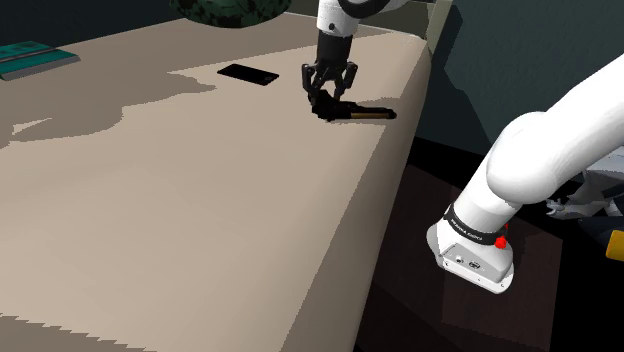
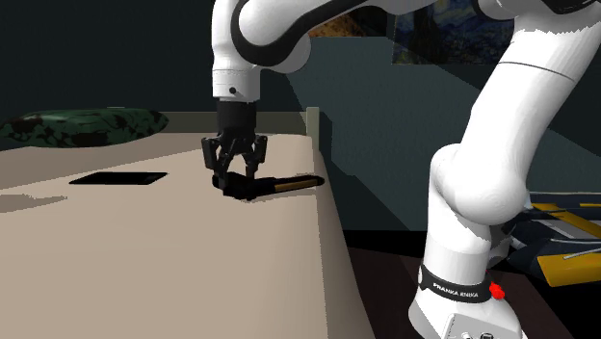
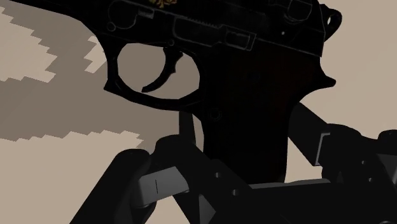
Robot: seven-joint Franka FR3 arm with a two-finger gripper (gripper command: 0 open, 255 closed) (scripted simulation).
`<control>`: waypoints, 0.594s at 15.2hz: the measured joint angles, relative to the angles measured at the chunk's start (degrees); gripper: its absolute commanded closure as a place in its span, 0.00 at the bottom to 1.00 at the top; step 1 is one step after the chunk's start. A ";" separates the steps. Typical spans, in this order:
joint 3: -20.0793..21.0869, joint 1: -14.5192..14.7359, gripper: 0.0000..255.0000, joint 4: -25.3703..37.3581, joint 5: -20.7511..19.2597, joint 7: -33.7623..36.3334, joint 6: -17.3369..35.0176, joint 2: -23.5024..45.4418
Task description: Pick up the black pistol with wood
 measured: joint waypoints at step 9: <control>-0.23 -0.06 1.00 4.49 -0.19 0.26 -5.54 -0.96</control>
